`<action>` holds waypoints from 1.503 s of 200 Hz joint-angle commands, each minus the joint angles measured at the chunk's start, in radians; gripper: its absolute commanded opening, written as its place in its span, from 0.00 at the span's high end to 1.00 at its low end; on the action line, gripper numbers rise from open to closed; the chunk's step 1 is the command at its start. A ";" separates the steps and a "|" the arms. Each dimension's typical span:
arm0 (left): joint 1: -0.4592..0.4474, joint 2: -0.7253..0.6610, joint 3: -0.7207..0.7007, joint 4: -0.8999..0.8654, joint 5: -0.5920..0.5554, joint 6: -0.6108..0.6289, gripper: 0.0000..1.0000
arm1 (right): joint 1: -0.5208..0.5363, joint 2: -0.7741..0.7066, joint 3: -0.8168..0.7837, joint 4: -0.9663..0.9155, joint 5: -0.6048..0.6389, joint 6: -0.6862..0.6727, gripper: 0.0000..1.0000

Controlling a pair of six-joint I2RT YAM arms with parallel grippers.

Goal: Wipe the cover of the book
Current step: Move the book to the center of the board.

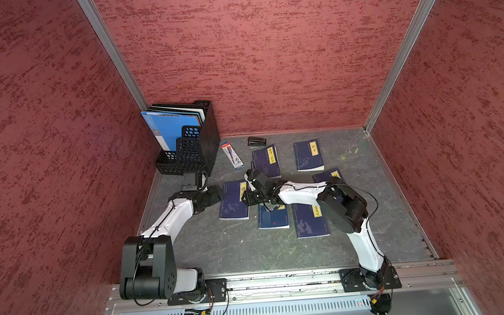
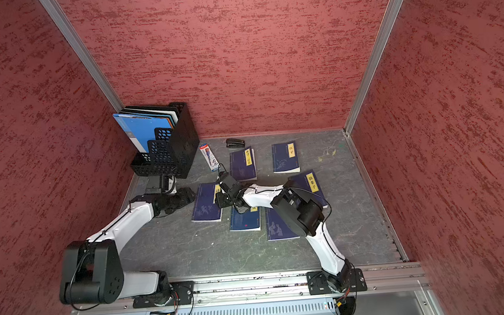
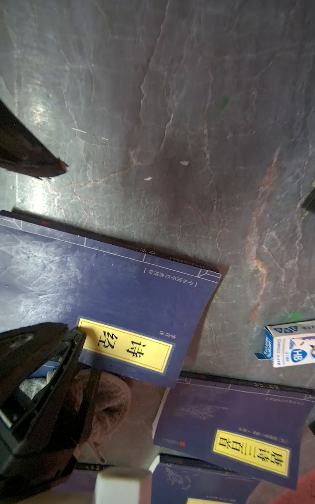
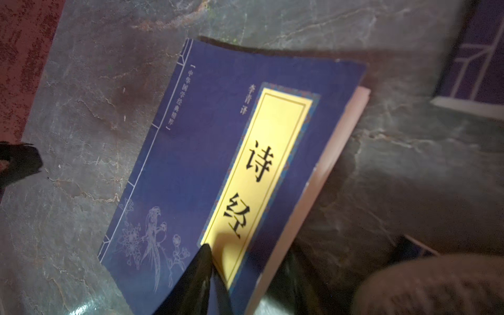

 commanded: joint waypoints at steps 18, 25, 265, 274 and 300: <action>0.004 0.088 0.036 -0.010 0.060 0.022 0.23 | 0.018 0.039 0.057 -0.012 -0.010 0.014 0.57; 0.005 0.103 0.041 -0.014 0.062 0.022 0.25 | 0.021 0.042 0.060 -0.015 -0.009 0.015 0.57; 0.107 0.318 0.224 -0.026 0.087 0.072 0.64 | 0.084 0.195 0.253 0.027 -0.066 0.099 0.61; 0.107 0.324 0.239 -0.030 0.084 0.076 0.65 | 0.087 0.202 0.263 0.026 -0.069 0.101 0.61; 0.109 0.337 0.262 -0.041 0.073 0.086 0.65 | 0.090 0.223 0.296 0.026 -0.074 0.105 0.61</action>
